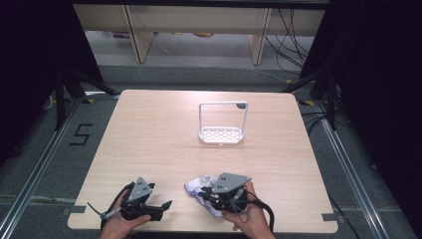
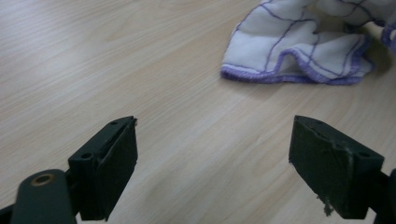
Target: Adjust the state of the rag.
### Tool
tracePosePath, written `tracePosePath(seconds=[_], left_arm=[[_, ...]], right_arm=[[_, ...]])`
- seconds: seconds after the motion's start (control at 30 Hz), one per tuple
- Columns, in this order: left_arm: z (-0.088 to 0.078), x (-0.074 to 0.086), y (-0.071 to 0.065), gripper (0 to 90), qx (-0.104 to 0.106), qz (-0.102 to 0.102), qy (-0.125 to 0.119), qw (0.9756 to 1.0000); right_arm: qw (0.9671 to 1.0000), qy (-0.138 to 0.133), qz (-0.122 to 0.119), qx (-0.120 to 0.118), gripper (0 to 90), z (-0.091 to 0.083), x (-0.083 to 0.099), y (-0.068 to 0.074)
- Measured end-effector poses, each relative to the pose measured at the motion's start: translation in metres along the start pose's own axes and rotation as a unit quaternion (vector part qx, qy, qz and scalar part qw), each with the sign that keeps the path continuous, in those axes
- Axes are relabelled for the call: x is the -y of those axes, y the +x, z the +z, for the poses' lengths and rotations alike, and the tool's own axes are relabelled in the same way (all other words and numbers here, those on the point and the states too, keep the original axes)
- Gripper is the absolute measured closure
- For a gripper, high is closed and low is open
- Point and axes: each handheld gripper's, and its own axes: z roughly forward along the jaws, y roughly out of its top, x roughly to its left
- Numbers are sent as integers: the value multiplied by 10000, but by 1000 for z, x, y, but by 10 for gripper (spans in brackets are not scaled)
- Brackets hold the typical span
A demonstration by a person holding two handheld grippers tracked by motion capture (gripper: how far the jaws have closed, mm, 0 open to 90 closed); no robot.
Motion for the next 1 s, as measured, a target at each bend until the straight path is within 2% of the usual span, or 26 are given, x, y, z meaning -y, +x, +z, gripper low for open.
tracePosePath(seconds=[0.03, 0.07, 0.1, 0.17, 0.2, 0.23, 0.27, 0.33, 0.37, 0.4, 0.43, 0.47, 0.53, 0.57, 0.6, 0.63, 0.67, 0.7, 0.73, 0.77, 0.8, 0.83, 0.9, 0.93, 0.97, 1.0], left_arm=[[0, 0, 0, 154, 0, 0, 0, 10000], [0, -1, -1, 154, 41, 103, 46, 9999], [2, -2, -5, 159, 87, 95, -41, 9999], [3, -4, -6, 164, 134, 141, -96, 9998], [5, -6, -8, 166, 296, 50, -250, 9992], [5, -6, -8, 163, 296, 50, -250, 9992], [7, -10, -11, 161, 589, 28, -444, 9973], [12, -14, -16, 165, 643, 94, -541, 9964], [13, -17, -19, 167, 675, 156, -512, 9963], [17, -19, -22, 171, 764, 225, -549, 9953], [17, -19, -22, 173, 764, 225, -549, 9953], [24, -24, -31, 176, 1033, 265, -629, 9923], [32, -31, -38, 181, 1166, 439, -643, 9901], [32, -31, -38, 191, 1166, 439, -643, 9901], [37, -34, -41, 191, 1228, 583, -578, 9890], [42, -37, -44, 211, 1210, 598, -562, 9893], [50, -40, -46, 223, 1171, 760, -424, 9893], [50, -40, -46, 236, 1171, 760, -424, 9893], [60, -42, -49, 245, 1165, 813, -363, 9892], [64, -43, -49, 253, 1171, 835, -316, 9891], [66, -44, -49, 265, 1173, 856, -246, 9891], [70, -44, -49, 271, 1227, 839, -266, 9885], [75, -44, -52, 287, 1269, 883, -207, 9878], [78, -43, -54, 310, 1260, 957, -123, 9873], [80, -43, -55, 331, 1221, 1053, -1, 9869], [83, -42, -56, 365, 1227, 1172, 101, 9854]], right_arm=[[10000, 0, 0, 0, 810, 0, 0, 0], [9999, -69, 115, -31, 810, -4, 1, -5], [9993, -196, 303, -43, 810, -14, 3, -15], [9978, -329, 571, -35, 811, -24, 7, -24], [9977, -425, 529, -24, 811, -28, 9, -30], [9977, -425, 529, -24, 811, -28, 9, -30], [9956, -506, 784, 2, 811, -35, 12, -38], [9944, -639, 843, 24, 811, -40, 16, -47], [9929, -620, 1019, 8, 811, -42, 17, -49], [9930, -601, 1020, 13, 811, -44, 19, -53], [9921, -630, 1082, -24, 810, -44, 21, -57], [9922, -651, 1066, 28, 811, -46, 23, -60], [9903, -747, 1171, 16, 811, -46, 27, -66], [9903, -747, 1171, 16, 811, -46, 27, -66], [9907, -675, 1182, 18, 811, -48, 28, -68], [9887, -724, 1315, 31, 811, -47, 30, -69], [9882, -639, 1387, 91, 811, -49, 31, -71], [9897, -658, 1272, 77, 811, -49, 32, -75], [9887, -683, 1331, 125, 811, -50, 33, -75], [9897, -650, 1263, 168, 811, -51, 34, -78], [9878, -570, 1437, 196, 811, -53, 34, -77], [9892, -651, 1294, 200, 811, -52, 35, -80], [9887, -551, 1368, 272, 811, -54, 36, -82], [9878, -604, 1411, 275, 811, -53, 37, -83], [9895, -623, 1258, 349, 811, -53, 39, -87], [9888, -571, 1323, 376, 811, -53, 39, -87]])
